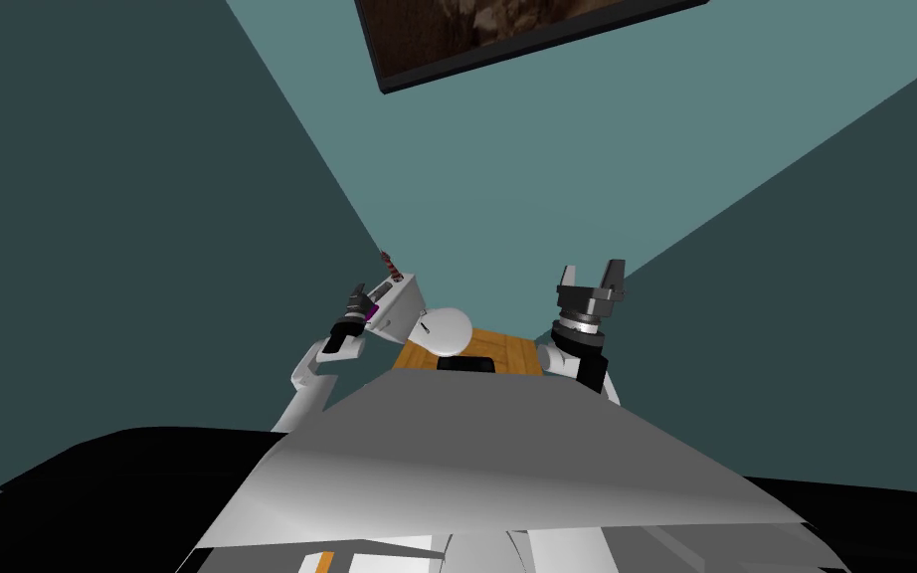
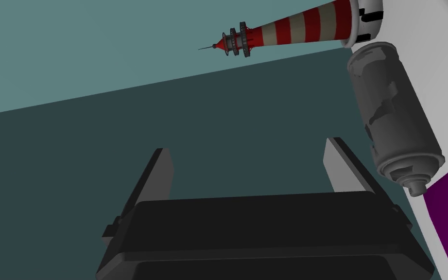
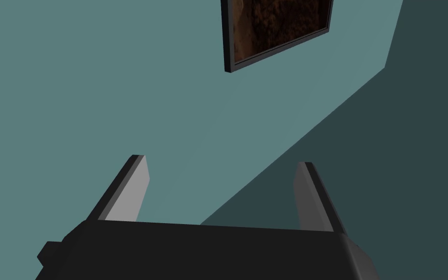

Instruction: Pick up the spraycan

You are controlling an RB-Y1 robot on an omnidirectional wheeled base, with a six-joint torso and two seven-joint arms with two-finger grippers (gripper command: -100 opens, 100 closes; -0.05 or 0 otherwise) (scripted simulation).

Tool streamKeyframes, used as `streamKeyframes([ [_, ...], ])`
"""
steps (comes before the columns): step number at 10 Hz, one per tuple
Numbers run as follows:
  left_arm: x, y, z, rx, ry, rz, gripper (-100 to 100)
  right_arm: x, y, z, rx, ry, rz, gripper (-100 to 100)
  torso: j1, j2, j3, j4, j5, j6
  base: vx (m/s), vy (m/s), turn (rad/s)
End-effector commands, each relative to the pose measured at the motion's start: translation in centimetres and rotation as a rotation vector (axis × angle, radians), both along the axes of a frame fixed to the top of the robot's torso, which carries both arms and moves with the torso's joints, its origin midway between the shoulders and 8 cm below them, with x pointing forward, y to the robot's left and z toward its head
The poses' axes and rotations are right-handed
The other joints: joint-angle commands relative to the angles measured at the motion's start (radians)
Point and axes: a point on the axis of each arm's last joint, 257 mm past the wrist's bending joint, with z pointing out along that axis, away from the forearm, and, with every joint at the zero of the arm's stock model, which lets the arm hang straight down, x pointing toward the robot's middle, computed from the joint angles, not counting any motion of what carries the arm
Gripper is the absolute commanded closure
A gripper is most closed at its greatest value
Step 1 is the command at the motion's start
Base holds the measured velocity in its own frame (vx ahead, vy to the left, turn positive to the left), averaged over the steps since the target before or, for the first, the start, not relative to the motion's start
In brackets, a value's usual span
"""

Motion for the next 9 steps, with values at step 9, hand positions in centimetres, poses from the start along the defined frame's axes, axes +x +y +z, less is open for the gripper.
streamKeyframes([
  [9, -2.7, -1.5, -5.9, 0.177, 0.155, -0.009, -100, 0.0, 0.0, 0.0, 0.0, 0.0, 0.0, 0, -0.005, -0.002, -0.001, -0.001, -0.001, -0.001, 0.025, -0.058, 0.276],
])
